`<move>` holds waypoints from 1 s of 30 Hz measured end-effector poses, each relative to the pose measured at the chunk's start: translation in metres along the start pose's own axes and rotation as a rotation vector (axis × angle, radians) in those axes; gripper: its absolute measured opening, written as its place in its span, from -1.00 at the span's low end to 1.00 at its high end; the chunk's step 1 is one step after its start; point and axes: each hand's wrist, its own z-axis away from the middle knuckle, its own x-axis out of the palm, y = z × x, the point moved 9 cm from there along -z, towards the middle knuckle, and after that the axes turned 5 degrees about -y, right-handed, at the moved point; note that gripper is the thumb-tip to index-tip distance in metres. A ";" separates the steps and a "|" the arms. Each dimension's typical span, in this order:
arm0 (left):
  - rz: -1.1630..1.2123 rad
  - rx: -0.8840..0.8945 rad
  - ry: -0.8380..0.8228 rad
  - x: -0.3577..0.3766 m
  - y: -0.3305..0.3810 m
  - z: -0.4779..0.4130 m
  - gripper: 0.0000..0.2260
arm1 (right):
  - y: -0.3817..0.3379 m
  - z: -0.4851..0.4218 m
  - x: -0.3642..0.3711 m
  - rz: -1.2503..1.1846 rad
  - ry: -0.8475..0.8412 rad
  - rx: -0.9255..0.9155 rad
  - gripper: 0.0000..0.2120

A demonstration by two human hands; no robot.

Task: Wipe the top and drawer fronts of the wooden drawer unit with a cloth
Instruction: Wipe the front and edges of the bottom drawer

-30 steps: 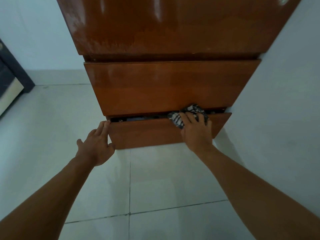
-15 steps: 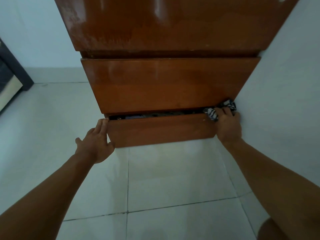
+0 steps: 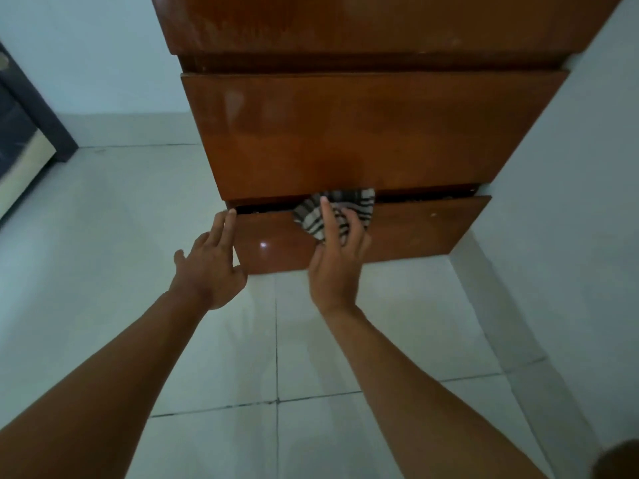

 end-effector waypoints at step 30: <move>0.145 0.174 0.410 0.011 0.014 -0.003 -0.15 | 0.202 -0.081 -0.057 0.500 0.219 -0.133 -0.41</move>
